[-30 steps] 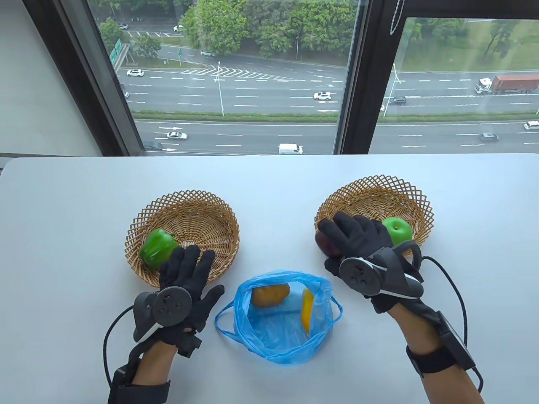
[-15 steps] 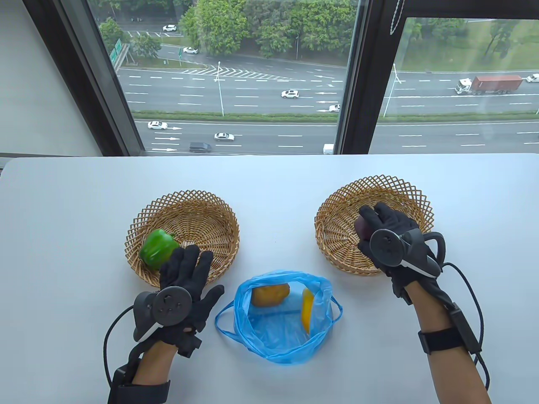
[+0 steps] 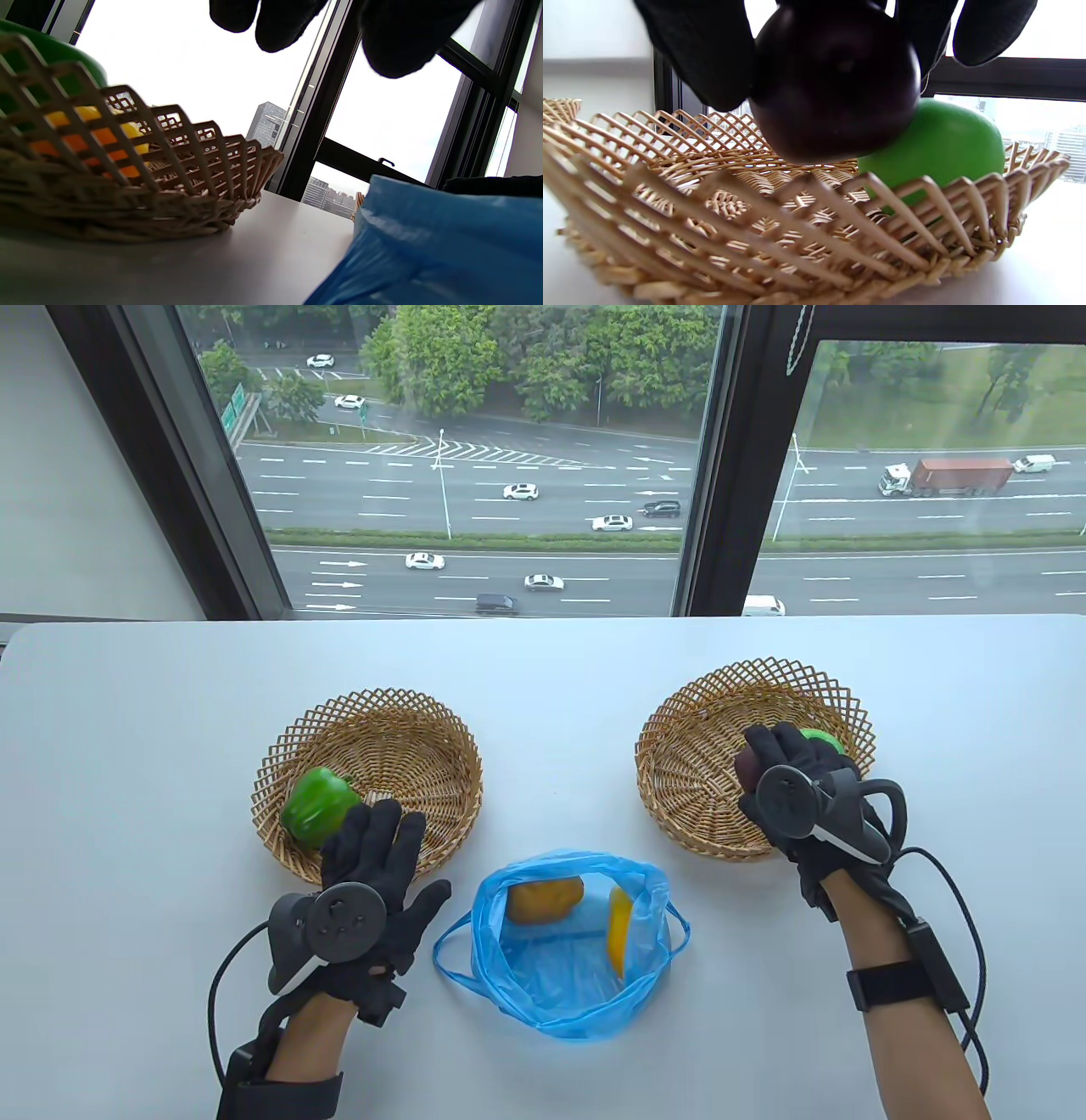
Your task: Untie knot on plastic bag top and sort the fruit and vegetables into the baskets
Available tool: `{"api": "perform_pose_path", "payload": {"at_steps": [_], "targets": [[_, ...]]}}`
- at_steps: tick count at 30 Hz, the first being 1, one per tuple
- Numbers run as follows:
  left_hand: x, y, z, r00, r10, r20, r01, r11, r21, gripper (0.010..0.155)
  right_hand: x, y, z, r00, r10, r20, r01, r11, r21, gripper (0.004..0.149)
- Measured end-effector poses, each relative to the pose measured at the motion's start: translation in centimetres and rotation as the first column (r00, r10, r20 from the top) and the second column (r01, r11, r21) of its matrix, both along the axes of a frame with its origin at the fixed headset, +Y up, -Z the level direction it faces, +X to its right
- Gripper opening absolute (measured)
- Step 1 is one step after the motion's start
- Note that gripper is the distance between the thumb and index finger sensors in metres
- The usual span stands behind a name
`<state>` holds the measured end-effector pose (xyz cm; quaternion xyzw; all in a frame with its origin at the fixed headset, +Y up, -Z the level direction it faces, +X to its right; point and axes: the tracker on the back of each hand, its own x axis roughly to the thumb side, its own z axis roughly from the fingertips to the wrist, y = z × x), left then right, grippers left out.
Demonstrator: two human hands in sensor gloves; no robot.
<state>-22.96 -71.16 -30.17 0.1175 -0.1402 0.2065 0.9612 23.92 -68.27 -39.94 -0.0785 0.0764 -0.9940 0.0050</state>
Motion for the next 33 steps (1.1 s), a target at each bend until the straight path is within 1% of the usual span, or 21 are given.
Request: {"api": "perform_pose_path", "payload": {"at_steps": [5, 11, 14, 17, 22, 25, 28, 33], "targets": [[0.0, 0.0, 0.0, 1.0, 0.0, -0.001, 0.0, 1.0, -0.001, 0.079, 0.8, -1.1, -0.4, 0.999, 0.036, 0.028, -0.035, 0.999, -0.025, 0.081], [-0.1, 0.1, 0.0, 1.0, 0.002, -0.007, -0.002, 1.0, 0.006, 0.079, 1.2, -2.2, -0.8, 0.998, 0.039, 0.041, -0.036, 0.997, -0.074, 0.081], [-0.2, 0.1, 0.0, 1.0, 0.003, -0.007, -0.003, 1.0, 0.008, 0.079, 1.3, -2.3, -0.9, 0.997, 0.054, 0.047, -0.049, 0.995, -0.088, 0.078], [-0.2, 0.1, 0.0, 1.0, 0.002, -0.005, -0.002, 1.0, 0.009, 0.079, 1.3, -2.3, -0.9, 0.996, 0.066, 0.053, -0.06, 0.992, -0.113, 0.071], [-0.2, 0.1, 0.1, 1.0, 0.004, -0.007, -0.004, 1.0, 0.012, 0.078, 1.5, -2.3, -0.9, 0.997, 0.045, 0.055, -0.038, 0.991, -0.125, 0.068], [-0.2, 0.1, 0.1, 1.0, 0.005, -0.006, -0.005, 1.0, 0.014, 0.078, 1.4, -2.0, -0.8, 0.998, 0.034, 0.05, -0.027, 0.991, -0.13, 0.069], [-0.2, 0.1, 0.1, 1.0, 0.006, -0.004, -0.006, 1.0, 0.013, 0.078, 0.8, -1.2, -0.5, 0.999, 0.025, 0.032, -0.021, 0.994, -0.105, 0.069], [-0.2, 0.1, 0.1, 1.0, 0.006, -0.001, -0.006, 1.0, 0.014, 0.078, -1.4, 1.5, 0.8, 0.997, -0.049, -0.053, 0.048, 0.999, -0.016, 0.067]]}}
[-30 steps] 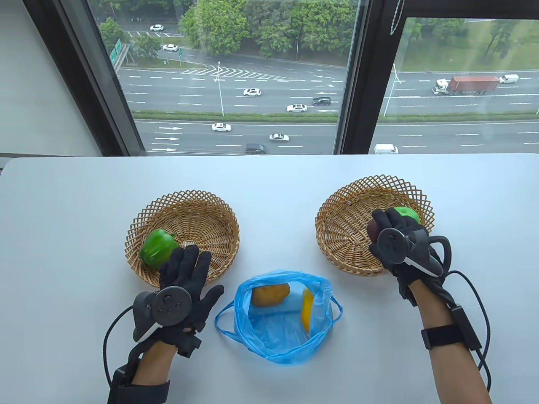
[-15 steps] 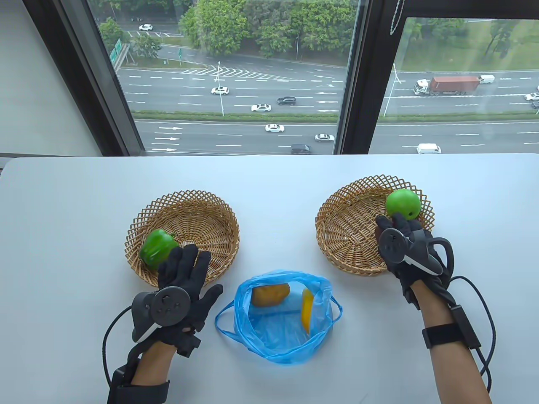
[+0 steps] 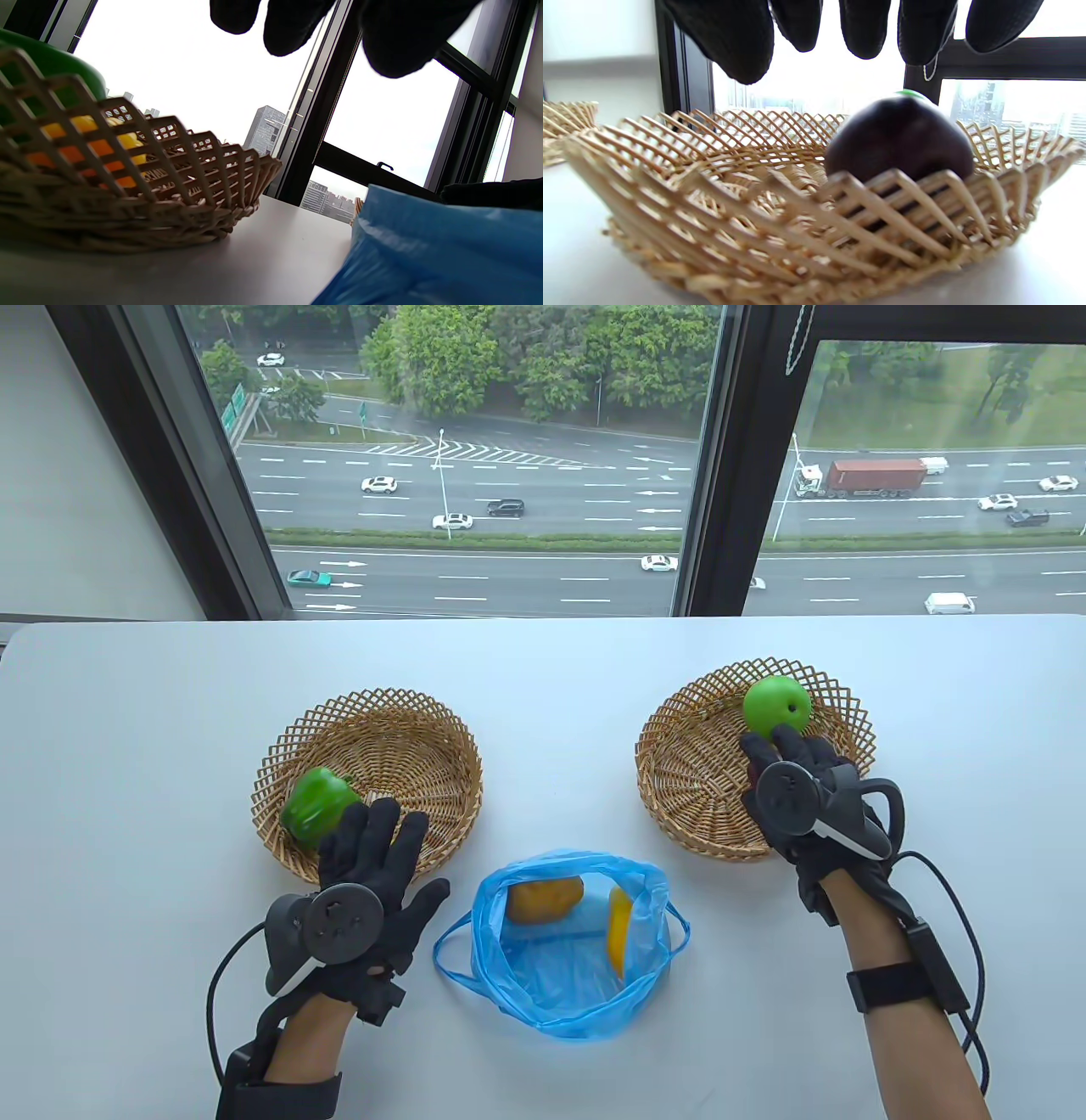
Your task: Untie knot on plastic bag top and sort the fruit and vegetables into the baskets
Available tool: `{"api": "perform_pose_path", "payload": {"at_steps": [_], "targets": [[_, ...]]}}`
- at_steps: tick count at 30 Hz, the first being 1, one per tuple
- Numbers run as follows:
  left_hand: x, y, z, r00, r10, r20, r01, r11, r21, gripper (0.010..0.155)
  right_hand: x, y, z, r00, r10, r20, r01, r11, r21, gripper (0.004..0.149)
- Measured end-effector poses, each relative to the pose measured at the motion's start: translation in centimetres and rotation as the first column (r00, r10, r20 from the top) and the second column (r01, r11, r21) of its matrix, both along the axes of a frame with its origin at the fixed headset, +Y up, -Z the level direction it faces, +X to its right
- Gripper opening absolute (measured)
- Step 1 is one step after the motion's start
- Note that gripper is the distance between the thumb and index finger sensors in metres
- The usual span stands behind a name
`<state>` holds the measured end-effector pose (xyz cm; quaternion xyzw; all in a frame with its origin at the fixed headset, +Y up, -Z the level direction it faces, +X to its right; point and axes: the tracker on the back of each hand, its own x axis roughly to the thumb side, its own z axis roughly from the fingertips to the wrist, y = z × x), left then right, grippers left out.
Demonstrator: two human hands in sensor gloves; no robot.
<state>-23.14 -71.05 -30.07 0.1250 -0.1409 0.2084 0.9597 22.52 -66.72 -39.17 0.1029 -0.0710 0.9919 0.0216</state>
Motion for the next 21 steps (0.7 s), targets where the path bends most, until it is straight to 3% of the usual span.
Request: {"api": "perform_pose_path", "payload": {"at_steps": [6, 10, 16, 21], "targets": [[0.0, 0.0, 0.0, 1.0, 0.0, 0.006, 0.0, 1.0, 0.002, 0.077, -5.2, 3.3, 3.2, 0.98, -0.02, -0.198, 0.039, 0.995, 0.091, 0.064], [0.0, 0.0, 0.0, 1.0, 0.004, 0.011, -0.004, 1.0, 0.005, 0.078, -9.5, 4.1, 6.0, 0.942, 0.044, -0.333, 0.005, 0.99, 0.144, 0.058], [0.1, 0.1, 0.1, 1.0, 0.01, 0.014, -0.01, 1.0, 0.009, 0.078, -13.2, 3.6, 8.8, 0.886, 0.105, -0.452, -0.04, 0.988, 0.15, 0.054], [0.1, 0.0, 0.1, 1.0, 0.011, 0.018, -0.011, 1.0, 0.008, 0.077, -15.5, 1.8, 10.2, 0.813, 0.141, -0.565, -0.09, 0.989, 0.118, 0.048]]}}
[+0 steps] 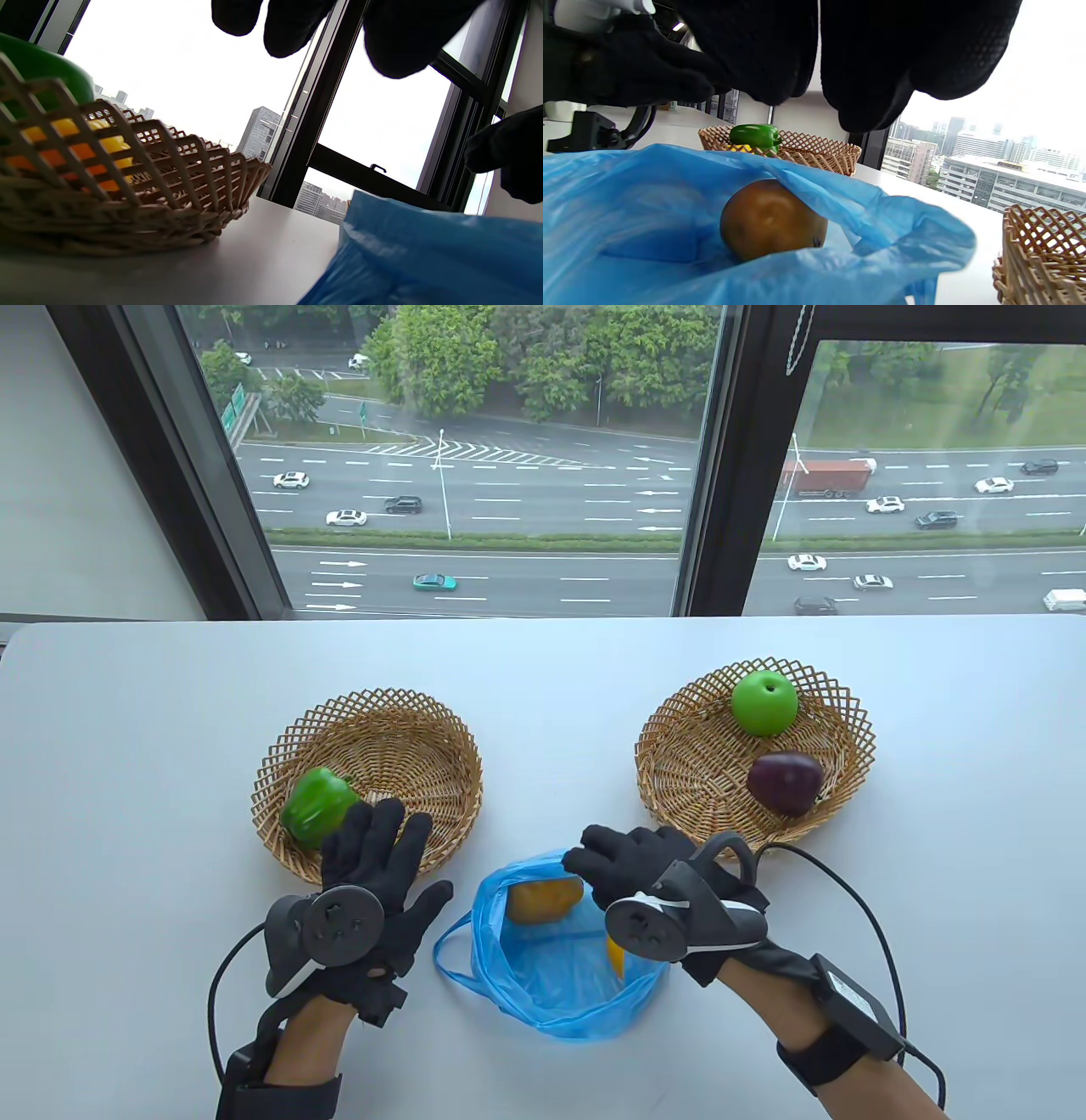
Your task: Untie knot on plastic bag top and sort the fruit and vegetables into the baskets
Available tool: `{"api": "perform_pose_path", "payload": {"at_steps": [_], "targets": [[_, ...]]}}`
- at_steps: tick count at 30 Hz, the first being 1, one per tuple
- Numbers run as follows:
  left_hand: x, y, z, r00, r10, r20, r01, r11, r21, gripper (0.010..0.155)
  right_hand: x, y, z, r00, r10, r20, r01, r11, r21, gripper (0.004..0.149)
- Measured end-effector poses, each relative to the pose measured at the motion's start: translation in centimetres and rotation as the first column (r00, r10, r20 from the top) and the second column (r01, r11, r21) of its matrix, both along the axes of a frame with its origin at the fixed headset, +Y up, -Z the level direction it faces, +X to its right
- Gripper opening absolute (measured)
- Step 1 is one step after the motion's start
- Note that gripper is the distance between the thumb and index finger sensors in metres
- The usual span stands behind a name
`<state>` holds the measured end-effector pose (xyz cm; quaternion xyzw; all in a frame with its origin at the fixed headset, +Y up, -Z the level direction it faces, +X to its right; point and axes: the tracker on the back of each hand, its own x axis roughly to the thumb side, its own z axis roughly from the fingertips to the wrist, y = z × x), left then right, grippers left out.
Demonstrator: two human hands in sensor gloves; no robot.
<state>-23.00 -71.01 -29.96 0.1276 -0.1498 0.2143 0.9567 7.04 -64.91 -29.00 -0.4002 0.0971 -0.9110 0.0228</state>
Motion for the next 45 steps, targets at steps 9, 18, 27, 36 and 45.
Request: {"api": "perform_pose_path", "payload": {"at_steps": [9, 18, 27, 36, 45], "targets": [[-0.2, 0.2, 0.1, 1.0, 0.008, 0.0, -0.008, 1.0, 0.008, 0.078, -2.0, -2.7, 0.8, 0.969, 0.241, -0.058, -0.245, 0.964, -0.101, 0.042], [0.0, 0.2, 0.1, 0.999, 0.021, 0.027, -0.021, 1.0, -0.006, 0.082, -1.4, -3.9, -0.4, 0.886, 0.46, 0.064, -0.43, 0.865, -0.258, 0.076], [0.0, 0.2, 0.1, 1.0, 0.015, 0.026, -0.015, 1.0, -0.01, 0.082, -1.3, -5.5, -0.8, 0.812, 0.573, 0.112, -0.508, 0.788, -0.346, 0.099], [0.0, 0.3, 0.1, 1.0, 0.009, 0.024, -0.009, 1.0, -0.012, 0.081, -2.1, -7.6, -0.4, 0.769, 0.631, 0.099, -0.573, 0.75, -0.331, 0.105], [0.0, 0.3, 0.2, 1.0, 0.01, 0.022, -0.01, 1.0, -0.007, 0.08, -2.1, -5.9, 0.2, 0.844, 0.536, 0.014, -0.505, 0.803, -0.317, 0.093]]}}
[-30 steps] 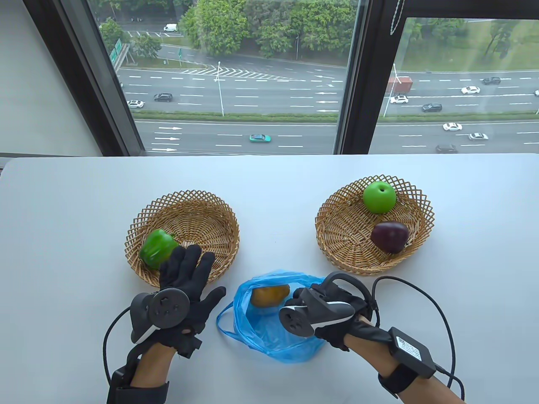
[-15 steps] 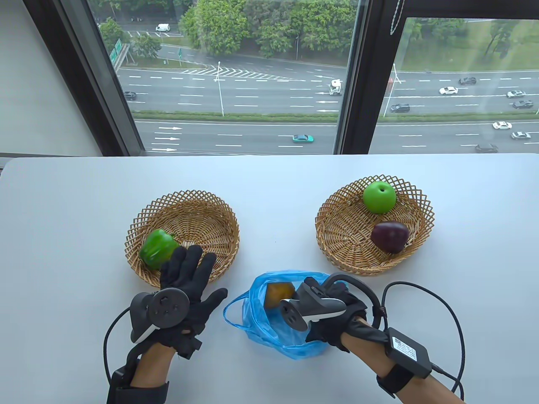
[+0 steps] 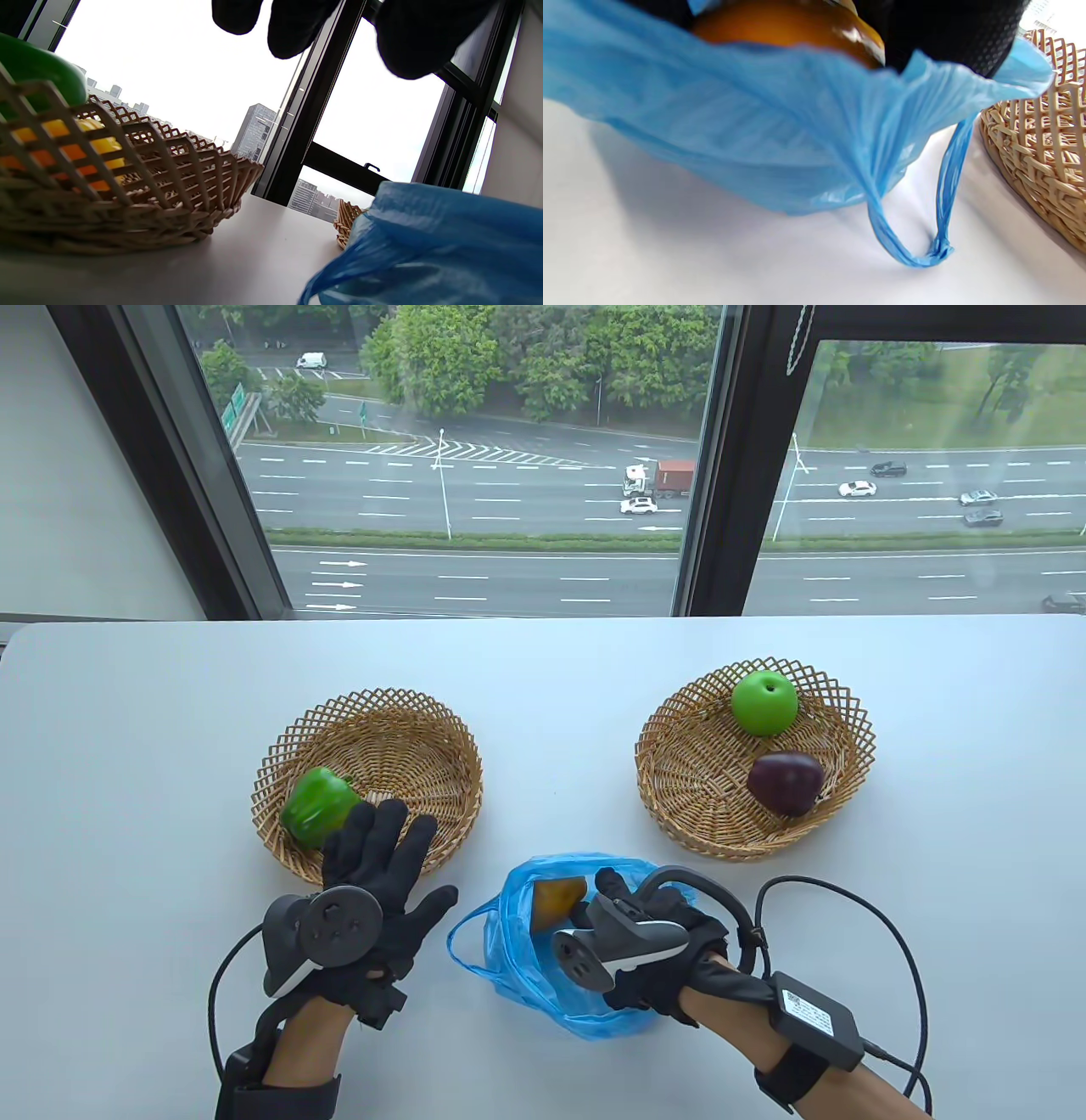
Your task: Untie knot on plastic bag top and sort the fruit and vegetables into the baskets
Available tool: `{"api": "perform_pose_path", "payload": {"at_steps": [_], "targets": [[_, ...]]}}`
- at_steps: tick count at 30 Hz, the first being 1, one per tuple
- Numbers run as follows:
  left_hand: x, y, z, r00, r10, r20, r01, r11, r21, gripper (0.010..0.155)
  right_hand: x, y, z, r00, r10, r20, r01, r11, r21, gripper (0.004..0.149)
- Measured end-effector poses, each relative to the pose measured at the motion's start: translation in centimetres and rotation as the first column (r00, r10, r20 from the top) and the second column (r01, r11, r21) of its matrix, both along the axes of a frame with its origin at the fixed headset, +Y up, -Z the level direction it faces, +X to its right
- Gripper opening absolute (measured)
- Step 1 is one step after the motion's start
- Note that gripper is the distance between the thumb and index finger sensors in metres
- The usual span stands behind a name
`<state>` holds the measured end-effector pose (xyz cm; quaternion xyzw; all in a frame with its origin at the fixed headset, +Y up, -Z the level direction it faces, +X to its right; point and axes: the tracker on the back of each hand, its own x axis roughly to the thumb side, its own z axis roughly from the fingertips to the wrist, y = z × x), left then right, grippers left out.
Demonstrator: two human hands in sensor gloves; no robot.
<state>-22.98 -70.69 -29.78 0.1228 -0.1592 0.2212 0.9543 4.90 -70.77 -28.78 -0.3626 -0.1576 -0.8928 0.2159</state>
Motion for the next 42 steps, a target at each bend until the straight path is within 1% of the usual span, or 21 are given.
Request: {"api": "perform_pose_path", "payload": {"at_steps": [2, 5, 7, 11, 17, 23, 29, 33, 38, 41, 42], "targets": [[0.0, 0.0, 0.0, 1.0, 0.0, 0.0, 0.0, 1.0, -0.001, 0.08, 0.2, 0.9, 0.0, 0.998, -0.068, -0.017, 0.068, 0.998, 0.01, 0.091], [0.0, 0.0, 0.0, 1.0, -0.001, 0.001, 0.001, 1.0, -0.002, 0.08, 0.7, 2.4, -0.1, 0.983, -0.18, -0.031, 0.178, 0.983, -0.05, 0.091], [0.1, 0.0, 0.0, 1.0, -0.001, 0.001, 0.001, 1.0, -0.002, 0.08, 1.2, 3.6, -0.1, 0.96, -0.278, -0.038, 0.275, 0.959, -0.074, 0.091], [0.1, 0.0, 0.0, 1.0, -0.002, 0.001, 0.002, 1.0, -0.003, 0.08, 1.9, 5.3, 0.0, 0.919, -0.392, -0.046, 0.384, 0.915, -0.124, 0.091], [0.1, 0.0, 0.0, 1.0, -0.003, 0.002, 0.003, 1.0, -0.005, 0.08, 2.9, 7.3, 0.0, 0.855, -0.513, -0.075, 0.509, 0.859, -0.058, 0.089], [0.1, 0.0, 0.0, 1.0, -0.004, 0.002, 0.004, 1.0, -0.006, 0.08, 4.7, 8.6, -0.9, 0.848, -0.53, -0.027, 0.53, 0.847, 0.037, 0.086], [0.1, 0.0, 0.0, 1.0, -0.003, -0.002, 0.003, 1.0, -0.008, 0.08, 7.0, 9.0, -2.6, 0.818, -0.571, 0.061, 0.562, 0.818, 0.122, 0.087], [0.1, 0.0, 0.0, 1.0, -0.003, -0.001, 0.003, 1.0, -0.007, 0.08, 8.6, 8.9, -3.9, 0.822, -0.559, 0.107, 0.535, 0.823, 0.191, 0.085], [0.1, 0.1, 0.0, 1.0, -0.003, 0.0, 0.003, 1.0, -0.006, 0.08, 10.5, 7.5, -6.0, 0.816, -0.548, 0.185, 0.509, 0.832, 0.223, 0.081], [0.1, 0.1, 0.0, 1.0, -0.002, -0.001, 0.002, 1.0, -0.005, 0.08, 11.4, 6.4, -7.2, 0.818, -0.524, 0.237, 0.483, 0.85, 0.213, 0.08], [0.1, 0.1, 0.0, 1.0, 0.0, -0.001, 0.0, 1.0, -0.004, 0.08, 11.9, 5.9, -7.7, 0.81, -0.525, 0.262, 0.485, 0.85, 0.206, 0.079]]}}
